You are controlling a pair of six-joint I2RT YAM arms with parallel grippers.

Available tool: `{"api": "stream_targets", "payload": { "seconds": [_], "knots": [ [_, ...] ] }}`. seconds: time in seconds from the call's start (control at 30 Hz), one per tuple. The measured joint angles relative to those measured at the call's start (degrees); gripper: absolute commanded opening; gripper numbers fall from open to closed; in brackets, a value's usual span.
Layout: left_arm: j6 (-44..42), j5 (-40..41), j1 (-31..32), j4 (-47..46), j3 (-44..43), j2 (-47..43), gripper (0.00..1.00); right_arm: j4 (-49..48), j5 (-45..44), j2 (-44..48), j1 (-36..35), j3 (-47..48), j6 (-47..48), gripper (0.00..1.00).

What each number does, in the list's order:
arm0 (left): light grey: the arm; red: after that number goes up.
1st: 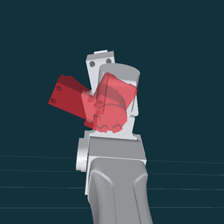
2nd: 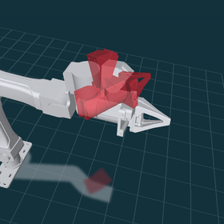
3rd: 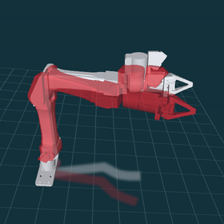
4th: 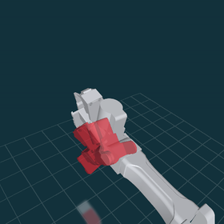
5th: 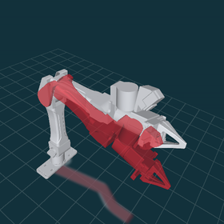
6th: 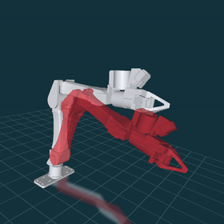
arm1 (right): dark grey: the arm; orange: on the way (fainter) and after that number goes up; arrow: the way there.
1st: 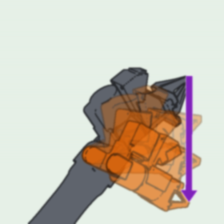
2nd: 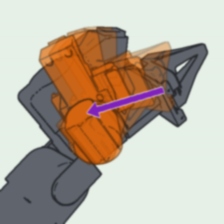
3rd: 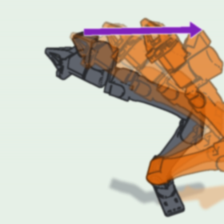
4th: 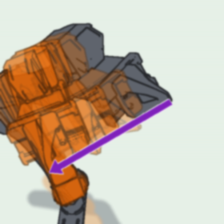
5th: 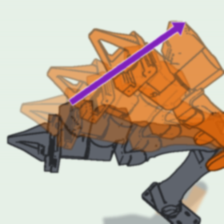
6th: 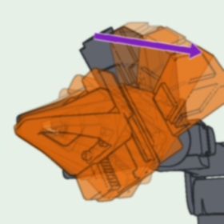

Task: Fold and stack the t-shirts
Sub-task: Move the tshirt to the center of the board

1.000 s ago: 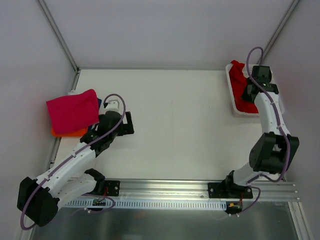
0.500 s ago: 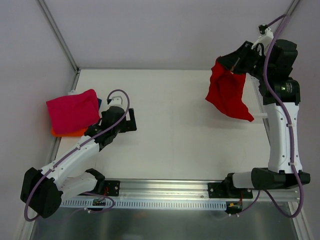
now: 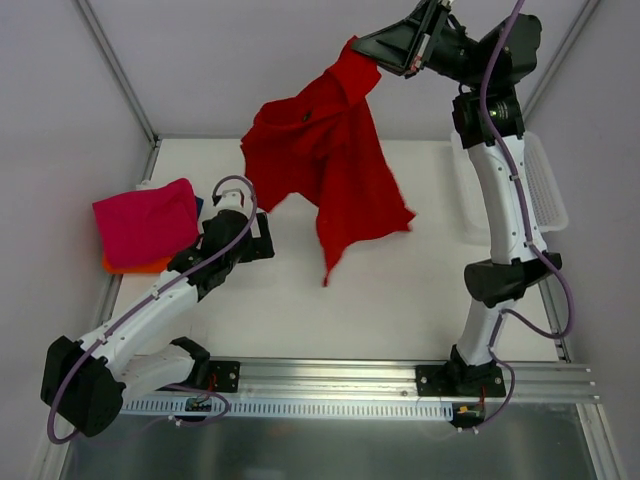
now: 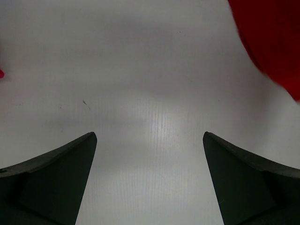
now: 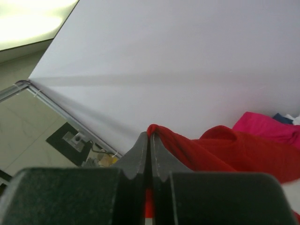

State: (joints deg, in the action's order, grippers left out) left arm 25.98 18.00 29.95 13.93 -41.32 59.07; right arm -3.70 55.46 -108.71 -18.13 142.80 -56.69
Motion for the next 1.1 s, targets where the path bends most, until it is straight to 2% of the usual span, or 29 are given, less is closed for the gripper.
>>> {"api": "stream_targets", "payload": {
  "seconds": [0.07,0.17,0.27,0.37,0.47,0.57,0.73,0.87,1.1],
  "knots": [
    [0.15,0.02,0.0,0.0,0.0,-0.26,0.99,-5.46,0.9,1.03,-0.22,-2.99,-4.09,0.01],
    [0.17,0.04,0.0,0.02,0.0,-1.18,0.99,-8.87,1.03,5.27,-0.46,-12.83,-4.57,0.01],
    [0.17,0.07,0.0,0.02,0.0,-2.21,0.99,-8.15,0.07,11.06,-0.5,-26.95,-0.61,0.01],
    [0.24,0.07,0.0,-0.11,0.48,-3.3,0.99,-2.05,-3.21,17.42,-0.02,-41.7,7.45,0.01],
    [0.44,0.07,0.0,-0.04,1.79,-4.44,0.99,10.21,-13.86,24.57,1.75,-56.3,20.0,0.0],
    [0.42,0.04,0.0,0.04,2.75,-4.96,0.99,21.0,-28.55,28.74,2.82,-64.98,30.27,0.0],
    [0.42,0.04,0.0,0.07,3.91,-5.84,0.99,32.54,-50.34,34.67,3.06,-77.2,39.8,0.01],
    [0.42,0.04,0.0,0.07,4.0,-5.88,0.99,39.12,-62.9,38.62,3.06,-80.72,42.62,0.01],
    [0.52,0.09,0.0,0.0,4.0,-3.17,0.99,50.14,-81.99,50.01,2.97,-80.83,43.63,0.0]
  ]
}}
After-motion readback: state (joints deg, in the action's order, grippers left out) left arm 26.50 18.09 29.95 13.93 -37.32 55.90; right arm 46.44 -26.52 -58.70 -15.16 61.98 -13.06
